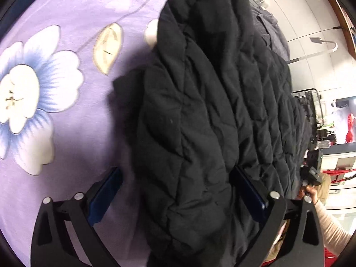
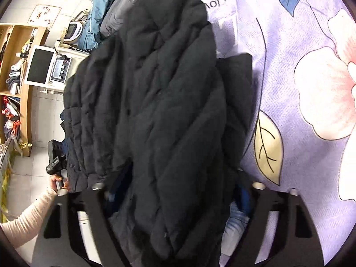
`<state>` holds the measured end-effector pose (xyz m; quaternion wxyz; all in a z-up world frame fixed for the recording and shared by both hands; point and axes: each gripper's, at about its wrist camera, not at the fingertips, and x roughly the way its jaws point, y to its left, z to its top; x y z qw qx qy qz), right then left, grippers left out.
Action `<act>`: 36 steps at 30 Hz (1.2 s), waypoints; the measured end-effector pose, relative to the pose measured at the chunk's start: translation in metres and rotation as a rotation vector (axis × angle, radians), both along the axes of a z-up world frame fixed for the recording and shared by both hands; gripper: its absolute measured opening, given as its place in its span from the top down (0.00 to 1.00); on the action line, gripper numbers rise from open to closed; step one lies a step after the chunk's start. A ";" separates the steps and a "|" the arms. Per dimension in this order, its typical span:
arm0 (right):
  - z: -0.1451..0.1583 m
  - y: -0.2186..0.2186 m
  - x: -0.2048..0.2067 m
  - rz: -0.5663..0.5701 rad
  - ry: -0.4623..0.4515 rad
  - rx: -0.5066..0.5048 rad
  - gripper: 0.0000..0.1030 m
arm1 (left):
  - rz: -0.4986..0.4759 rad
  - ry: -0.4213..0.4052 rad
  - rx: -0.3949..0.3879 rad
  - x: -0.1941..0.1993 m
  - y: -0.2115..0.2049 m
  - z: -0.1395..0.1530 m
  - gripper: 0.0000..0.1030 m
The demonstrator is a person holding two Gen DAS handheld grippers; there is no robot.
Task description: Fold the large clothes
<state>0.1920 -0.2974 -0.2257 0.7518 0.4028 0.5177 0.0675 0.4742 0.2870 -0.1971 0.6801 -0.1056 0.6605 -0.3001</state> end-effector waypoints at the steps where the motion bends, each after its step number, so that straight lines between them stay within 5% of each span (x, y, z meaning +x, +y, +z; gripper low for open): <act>1: 0.002 0.000 -0.002 -0.008 -0.003 0.006 0.53 | 0.000 0.005 -0.018 0.002 -0.001 -0.001 0.31; 4: 0.012 0.008 -0.009 -0.028 -0.019 0.012 0.69 | 0.018 -0.043 0.020 -0.009 -0.015 0.006 0.42; 10: 0.035 0.012 -0.032 -0.070 -0.083 0.044 0.79 | 0.065 -0.108 0.015 -0.033 -0.028 0.038 0.77; 16: 0.076 0.016 -0.092 -0.037 -0.148 0.051 0.80 | 0.002 -0.151 -0.066 -0.087 -0.038 0.089 0.81; 20: 0.069 0.008 -0.158 -0.059 -0.097 0.055 0.80 | -0.085 -0.128 -0.022 -0.149 -0.047 0.090 0.80; 24: 0.042 -0.003 -0.211 -0.090 -0.038 0.084 0.80 | -0.045 -0.096 0.030 -0.183 -0.048 0.058 0.61; 26: 0.036 -0.003 -0.217 -0.091 -0.035 0.084 0.79 | -0.004 -0.098 0.097 -0.176 -0.050 0.041 0.22; 28: 0.032 -0.004 -0.213 -0.103 -0.024 0.082 0.79 | 0.027 -0.058 0.182 -0.163 -0.056 0.019 0.04; 32: 0.035 -0.001 -0.201 -0.077 -0.011 0.052 0.79 | 0.047 0.059 0.120 -0.148 -0.057 -0.003 0.04; 33: 0.036 0.000 -0.200 -0.072 -0.007 0.048 0.79 | 0.036 0.046 0.121 -0.148 -0.060 -0.002 0.05; 36: 0.043 0.005 -0.198 -0.068 -0.004 0.018 0.79 | -0.033 -0.012 0.063 -0.152 -0.072 0.019 0.53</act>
